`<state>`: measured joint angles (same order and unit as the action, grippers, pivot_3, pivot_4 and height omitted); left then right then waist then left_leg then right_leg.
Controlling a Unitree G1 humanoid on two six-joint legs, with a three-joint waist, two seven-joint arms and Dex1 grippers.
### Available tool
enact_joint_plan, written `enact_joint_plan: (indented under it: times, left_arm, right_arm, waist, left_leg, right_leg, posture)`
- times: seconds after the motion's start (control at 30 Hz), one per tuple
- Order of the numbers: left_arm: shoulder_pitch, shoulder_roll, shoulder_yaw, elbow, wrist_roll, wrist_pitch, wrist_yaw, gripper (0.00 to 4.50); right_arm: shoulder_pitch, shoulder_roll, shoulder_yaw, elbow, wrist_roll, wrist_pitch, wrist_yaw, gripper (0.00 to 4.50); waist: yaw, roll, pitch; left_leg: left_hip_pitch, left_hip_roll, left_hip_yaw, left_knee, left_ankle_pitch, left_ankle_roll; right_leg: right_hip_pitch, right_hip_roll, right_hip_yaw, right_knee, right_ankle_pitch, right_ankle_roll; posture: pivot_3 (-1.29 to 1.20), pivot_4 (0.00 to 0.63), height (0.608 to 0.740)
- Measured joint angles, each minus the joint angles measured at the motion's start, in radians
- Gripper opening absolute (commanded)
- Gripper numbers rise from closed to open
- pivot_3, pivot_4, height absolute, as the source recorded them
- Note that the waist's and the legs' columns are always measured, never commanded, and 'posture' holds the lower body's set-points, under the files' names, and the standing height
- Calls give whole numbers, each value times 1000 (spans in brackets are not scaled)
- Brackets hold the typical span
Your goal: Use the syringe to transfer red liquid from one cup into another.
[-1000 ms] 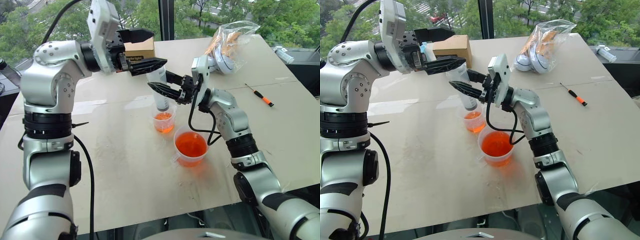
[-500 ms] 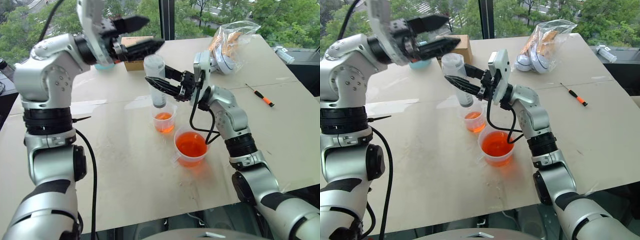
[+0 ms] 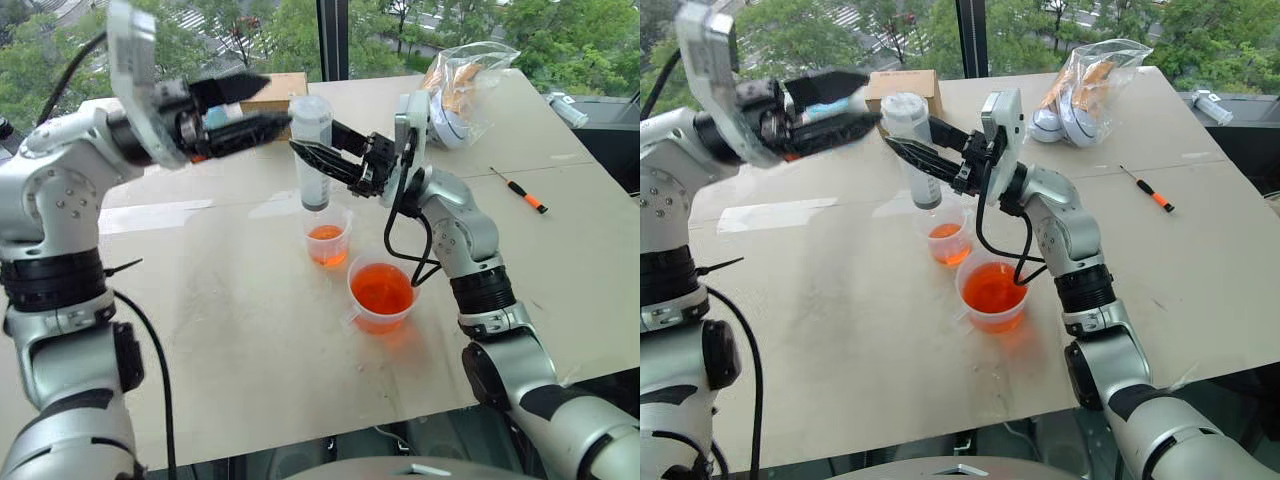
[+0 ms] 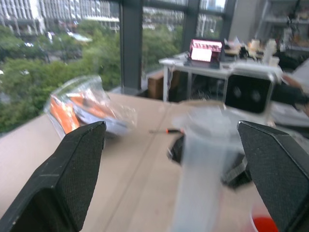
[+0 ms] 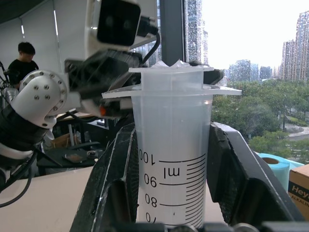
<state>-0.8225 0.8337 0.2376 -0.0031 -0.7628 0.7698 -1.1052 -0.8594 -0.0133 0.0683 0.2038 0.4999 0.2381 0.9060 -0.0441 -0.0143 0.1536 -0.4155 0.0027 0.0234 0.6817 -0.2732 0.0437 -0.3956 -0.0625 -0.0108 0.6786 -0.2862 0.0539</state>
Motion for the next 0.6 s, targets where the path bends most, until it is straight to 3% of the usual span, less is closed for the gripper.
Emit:
enact_joint_plan:
  times: [0.3,0.47,0.6]
  left_arm:
    - [105,24,-105,-25,81,-87,-101,4431]
    - [84,-63,-169,-23,118,-114,-66,4431]
    - [68,-81,-191,-11,142,-123,-63,3253]
  right_arm:
    - [-4,4,-16,-5,19,27,-20,1439]
    - [-8,9,-16,-32,24,45,-22,1439]
    - [-9,9,-16,-48,35,60,-24,1439]
  waist:
    - [3,0,0]
    - [5,0,0]
    - [-1,0,0]
  left_leg:
    - [0,0,0,0,0,0]
    - [0,0,0,0,0,0]
    - [0,0,1,0,0,0]
  right_leg:
    - [0,0,0,0,0,0]
    - [0,0,0,0,0,0]
    - [0,0,1,0,0,0]
  posture:
    - [0,150,740]
    - [0,150,740]
    - [0,150,740]
